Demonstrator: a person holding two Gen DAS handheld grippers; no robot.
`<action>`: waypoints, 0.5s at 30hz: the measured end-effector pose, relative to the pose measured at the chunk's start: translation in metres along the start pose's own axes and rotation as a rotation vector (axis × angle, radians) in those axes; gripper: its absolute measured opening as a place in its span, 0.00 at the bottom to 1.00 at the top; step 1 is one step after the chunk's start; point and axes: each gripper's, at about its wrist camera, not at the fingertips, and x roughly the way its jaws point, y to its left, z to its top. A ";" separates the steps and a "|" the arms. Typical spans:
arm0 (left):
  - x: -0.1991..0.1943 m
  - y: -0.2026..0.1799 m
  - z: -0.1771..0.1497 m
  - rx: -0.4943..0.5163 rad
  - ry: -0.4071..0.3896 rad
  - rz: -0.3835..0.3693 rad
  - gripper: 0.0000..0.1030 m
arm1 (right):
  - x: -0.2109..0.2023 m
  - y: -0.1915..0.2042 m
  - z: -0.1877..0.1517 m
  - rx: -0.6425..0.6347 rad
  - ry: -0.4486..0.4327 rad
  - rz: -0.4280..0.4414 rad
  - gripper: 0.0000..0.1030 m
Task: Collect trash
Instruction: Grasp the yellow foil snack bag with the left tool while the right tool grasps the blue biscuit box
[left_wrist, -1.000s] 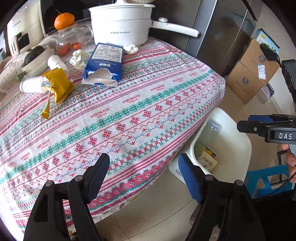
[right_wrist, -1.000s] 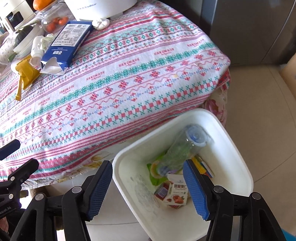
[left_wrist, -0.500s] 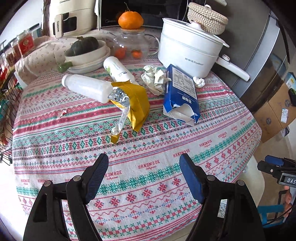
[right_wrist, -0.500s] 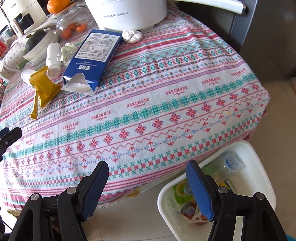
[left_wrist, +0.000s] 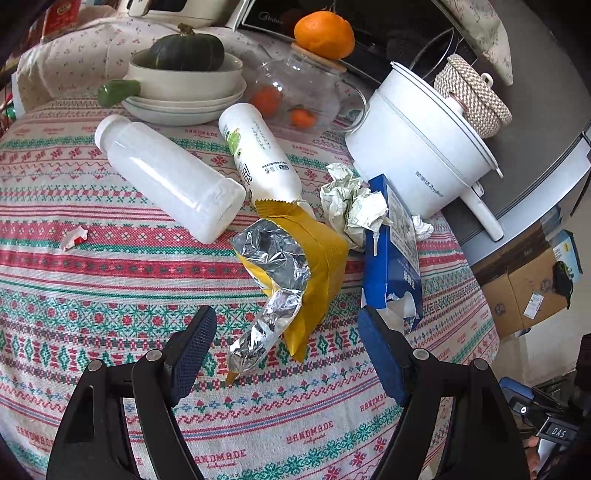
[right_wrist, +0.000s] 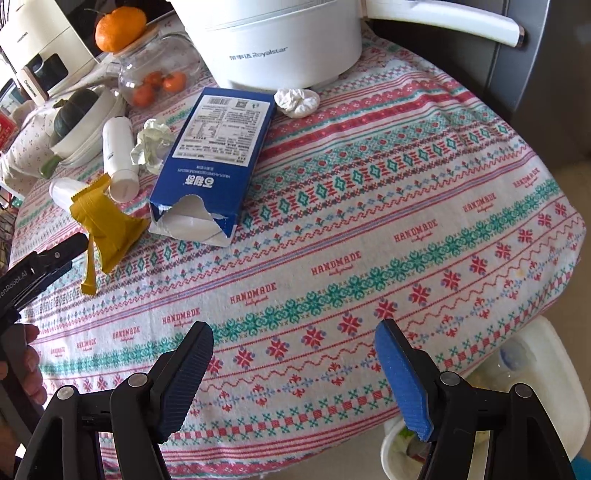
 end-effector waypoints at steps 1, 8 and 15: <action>0.004 0.000 0.002 -0.014 -0.002 -0.013 0.79 | 0.001 0.001 0.002 0.006 -0.005 0.001 0.74; 0.033 0.008 0.010 -0.115 0.025 -0.065 0.55 | 0.015 0.003 0.010 0.041 -0.001 0.002 0.74; 0.024 -0.002 0.006 -0.073 0.031 -0.054 0.07 | 0.021 -0.002 0.010 0.060 -0.005 -0.014 0.74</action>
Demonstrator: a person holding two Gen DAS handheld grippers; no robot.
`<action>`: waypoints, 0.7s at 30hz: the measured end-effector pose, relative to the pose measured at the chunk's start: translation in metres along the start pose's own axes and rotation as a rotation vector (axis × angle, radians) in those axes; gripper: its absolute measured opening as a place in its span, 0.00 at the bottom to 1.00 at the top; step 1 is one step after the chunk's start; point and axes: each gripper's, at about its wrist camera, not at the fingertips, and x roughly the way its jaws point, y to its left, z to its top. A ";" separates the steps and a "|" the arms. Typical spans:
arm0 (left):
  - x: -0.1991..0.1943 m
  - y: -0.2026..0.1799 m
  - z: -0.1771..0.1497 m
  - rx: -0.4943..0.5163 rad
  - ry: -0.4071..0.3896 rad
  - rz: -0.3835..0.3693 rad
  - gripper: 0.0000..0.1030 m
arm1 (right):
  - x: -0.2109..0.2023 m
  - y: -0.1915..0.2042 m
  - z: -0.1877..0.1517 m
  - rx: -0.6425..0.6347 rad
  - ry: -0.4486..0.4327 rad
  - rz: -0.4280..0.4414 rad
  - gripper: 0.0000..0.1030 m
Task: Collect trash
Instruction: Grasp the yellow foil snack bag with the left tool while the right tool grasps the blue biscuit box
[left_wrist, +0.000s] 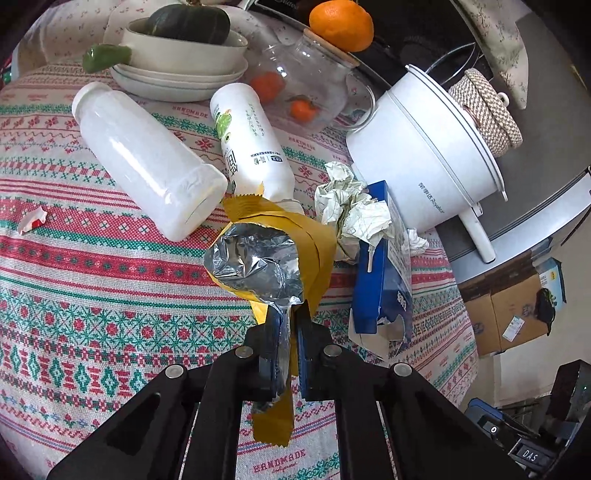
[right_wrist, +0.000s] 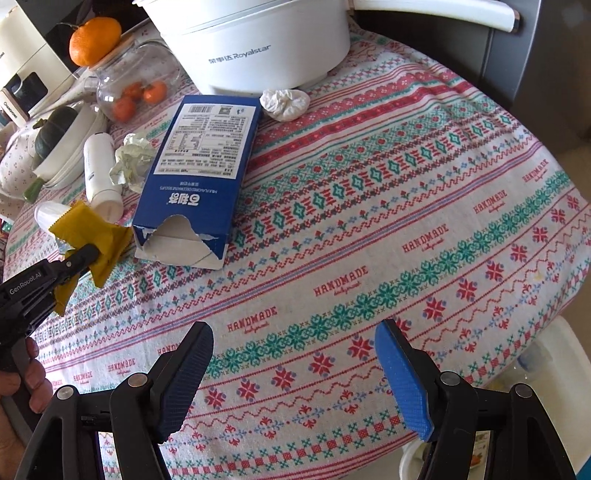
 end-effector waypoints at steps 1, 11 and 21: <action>-0.003 -0.003 -0.003 0.021 0.009 0.015 0.07 | 0.000 0.000 0.000 -0.002 -0.004 -0.006 0.74; -0.065 -0.022 -0.026 0.189 0.051 0.153 0.07 | 0.018 0.027 0.015 0.001 -0.014 0.117 0.77; -0.096 -0.020 -0.046 0.264 0.049 0.211 0.07 | 0.068 0.070 0.063 0.055 0.000 0.158 0.96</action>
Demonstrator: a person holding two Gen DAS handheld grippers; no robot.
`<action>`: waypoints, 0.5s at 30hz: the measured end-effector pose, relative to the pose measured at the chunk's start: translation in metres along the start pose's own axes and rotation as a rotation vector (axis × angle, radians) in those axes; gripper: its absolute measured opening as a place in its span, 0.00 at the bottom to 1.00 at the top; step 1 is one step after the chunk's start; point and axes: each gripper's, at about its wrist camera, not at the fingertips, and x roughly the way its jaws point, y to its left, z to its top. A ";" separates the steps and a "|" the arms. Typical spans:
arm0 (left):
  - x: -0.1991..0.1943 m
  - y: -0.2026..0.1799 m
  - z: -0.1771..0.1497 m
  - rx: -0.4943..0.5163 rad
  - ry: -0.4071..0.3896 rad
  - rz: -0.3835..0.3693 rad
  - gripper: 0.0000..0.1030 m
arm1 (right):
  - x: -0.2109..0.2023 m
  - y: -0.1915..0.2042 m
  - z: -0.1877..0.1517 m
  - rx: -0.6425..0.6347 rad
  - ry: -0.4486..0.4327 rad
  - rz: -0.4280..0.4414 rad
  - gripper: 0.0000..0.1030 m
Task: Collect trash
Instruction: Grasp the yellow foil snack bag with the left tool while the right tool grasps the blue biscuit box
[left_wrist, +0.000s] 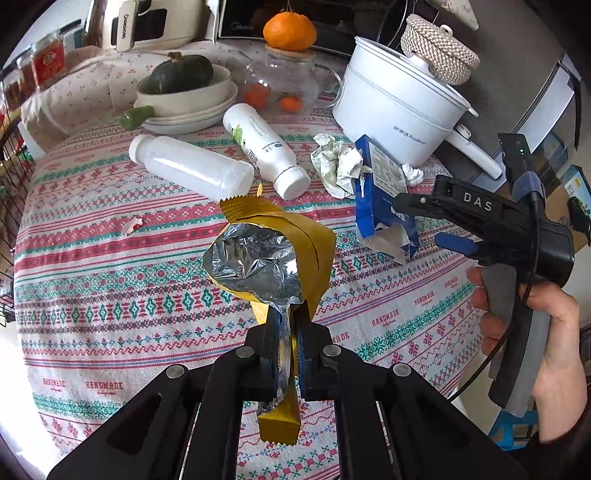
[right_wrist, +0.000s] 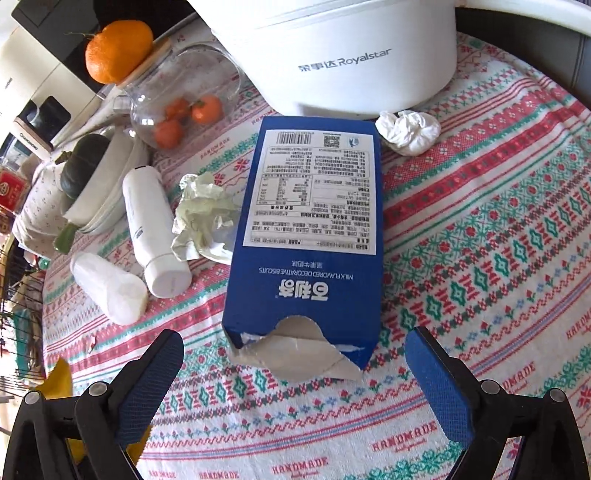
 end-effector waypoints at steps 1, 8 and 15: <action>-0.002 0.002 -0.001 0.002 -0.004 0.006 0.07 | 0.006 0.000 0.002 0.003 0.006 -0.008 0.96; -0.007 0.015 -0.001 -0.024 -0.005 0.019 0.07 | 0.040 0.001 0.009 0.012 0.023 -0.070 0.96; -0.010 0.011 -0.002 -0.009 -0.010 0.024 0.07 | 0.045 -0.004 0.008 0.027 0.008 -0.090 0.89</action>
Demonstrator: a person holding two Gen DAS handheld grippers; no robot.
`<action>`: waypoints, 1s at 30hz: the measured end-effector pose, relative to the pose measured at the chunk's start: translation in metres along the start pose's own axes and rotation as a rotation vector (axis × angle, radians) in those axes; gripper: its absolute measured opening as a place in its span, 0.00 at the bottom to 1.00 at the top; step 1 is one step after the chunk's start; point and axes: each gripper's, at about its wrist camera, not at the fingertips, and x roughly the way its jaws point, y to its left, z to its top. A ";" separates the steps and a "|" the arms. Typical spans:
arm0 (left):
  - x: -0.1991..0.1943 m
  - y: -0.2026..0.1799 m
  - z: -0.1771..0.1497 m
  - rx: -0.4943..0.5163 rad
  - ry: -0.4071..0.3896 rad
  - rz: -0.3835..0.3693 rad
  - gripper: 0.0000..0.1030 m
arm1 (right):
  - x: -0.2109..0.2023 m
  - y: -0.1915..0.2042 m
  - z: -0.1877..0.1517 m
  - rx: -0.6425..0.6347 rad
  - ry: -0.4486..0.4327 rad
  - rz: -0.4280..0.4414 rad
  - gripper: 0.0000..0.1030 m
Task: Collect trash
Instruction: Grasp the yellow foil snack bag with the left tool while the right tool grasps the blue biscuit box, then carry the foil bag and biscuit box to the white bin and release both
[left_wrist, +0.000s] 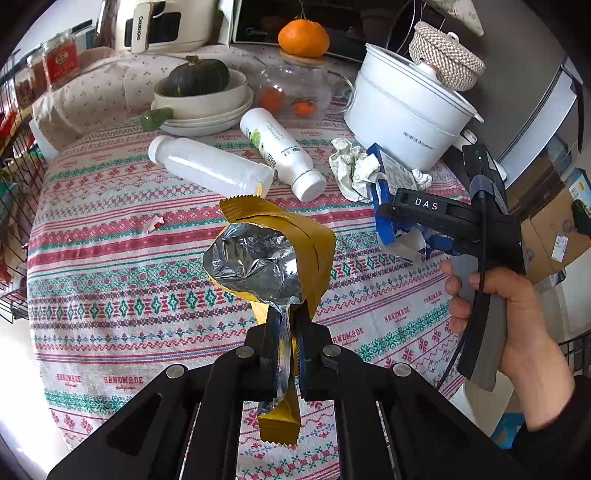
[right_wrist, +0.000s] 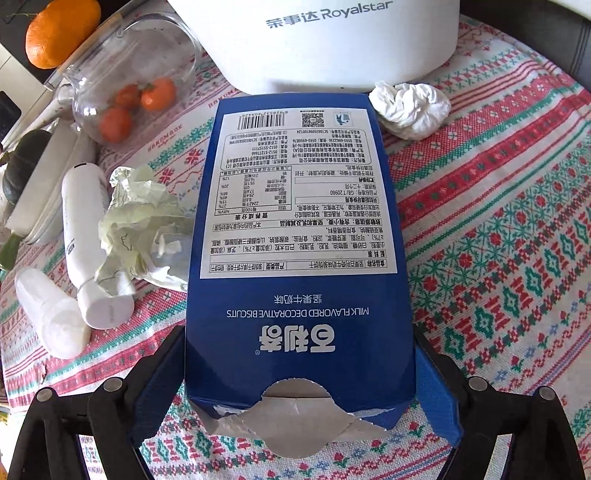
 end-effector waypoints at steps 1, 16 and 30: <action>-0.001 -0.001 -0.001 0.005 -0.004 0.003 0.07 | -0.002 -0.002 -0.001 0.010 0.003 0.023 0.89; -0.027 -0.030 -0.014 0.070 -0.050 0.001 0.07 | -0.098 -0.045 -0.042 -0.077 -0.048 0.089 0.88; -0.071 -0.119 -0.053 0.260 -0.145 -0.075 0.07 | -0.196 -0.093 -0.101 -0.109 -0.115 0.085 0.88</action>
